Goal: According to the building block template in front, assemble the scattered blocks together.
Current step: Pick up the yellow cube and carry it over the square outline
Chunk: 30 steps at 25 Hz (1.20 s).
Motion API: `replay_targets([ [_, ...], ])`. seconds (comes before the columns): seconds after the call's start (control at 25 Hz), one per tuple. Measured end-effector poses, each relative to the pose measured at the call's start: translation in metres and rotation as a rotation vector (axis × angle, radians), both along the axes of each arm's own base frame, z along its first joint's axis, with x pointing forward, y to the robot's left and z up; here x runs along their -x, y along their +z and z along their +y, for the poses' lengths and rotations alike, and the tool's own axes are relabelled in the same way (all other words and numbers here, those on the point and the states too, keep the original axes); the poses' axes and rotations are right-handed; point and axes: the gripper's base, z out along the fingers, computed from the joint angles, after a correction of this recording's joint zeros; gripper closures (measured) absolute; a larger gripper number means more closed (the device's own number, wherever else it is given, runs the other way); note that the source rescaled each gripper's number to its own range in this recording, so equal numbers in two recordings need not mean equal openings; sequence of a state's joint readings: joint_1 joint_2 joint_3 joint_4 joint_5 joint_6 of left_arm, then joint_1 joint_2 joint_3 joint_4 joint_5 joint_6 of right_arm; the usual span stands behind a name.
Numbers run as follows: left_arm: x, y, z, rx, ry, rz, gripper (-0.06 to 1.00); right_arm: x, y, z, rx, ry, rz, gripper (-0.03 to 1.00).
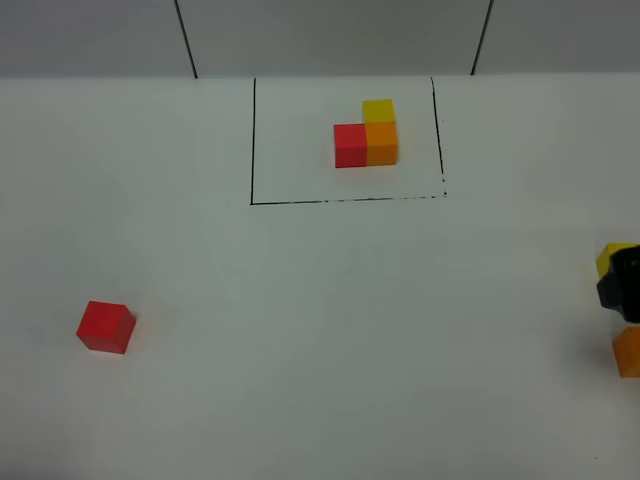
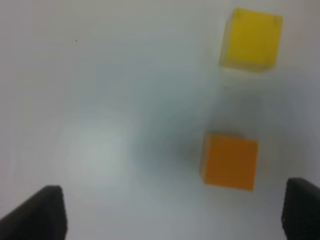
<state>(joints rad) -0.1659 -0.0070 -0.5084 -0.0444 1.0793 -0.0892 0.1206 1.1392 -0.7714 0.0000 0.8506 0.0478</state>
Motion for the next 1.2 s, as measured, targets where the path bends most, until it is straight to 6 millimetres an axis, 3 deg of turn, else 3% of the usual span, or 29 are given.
replay_targets([
  [0.2, 0.000, 0.000, 0.000, 0.000, 0.000, 0.000, 0.10, -0.049, -0.010, 0.006, 0.014, 0.013, 0.070, 0.20],
  [0.44, 0.000, 0.000, 0.000, 0.000, 0.000, 0.000, 0.12, -0.086, -0.040, 0.006, 0.083, 0.039, 0.159, 0.20],
  [0.64, 0.000, 0.000, 0.000, 0.001, 0.000, 0.000, 0.16, -0.101, -0.064, 0.002, 0.149, 0.038, 0.196, 0.20],
  [0.8, 0.000, 0.000, 0.000, 0.001, 0.000, 0.000, 0.18, -0.107, -0.078, -0.014, 0.179, -0.015, 0.220, 0.19],
  [1.04, 0.000, 0.000, 0.000, 0.001, 0.000, 0.000, 0.21, -0.115, -0.087, -0.051, 0.113, -0.127, 0.227, 0.02],
  [1.2, 0.000, 0.000, 0.000, 0.001, 0.000, 0.000, 0.21, -0.120, -0.093, -0.047, 0.037, -0.113, 0.211, -0.02],
])
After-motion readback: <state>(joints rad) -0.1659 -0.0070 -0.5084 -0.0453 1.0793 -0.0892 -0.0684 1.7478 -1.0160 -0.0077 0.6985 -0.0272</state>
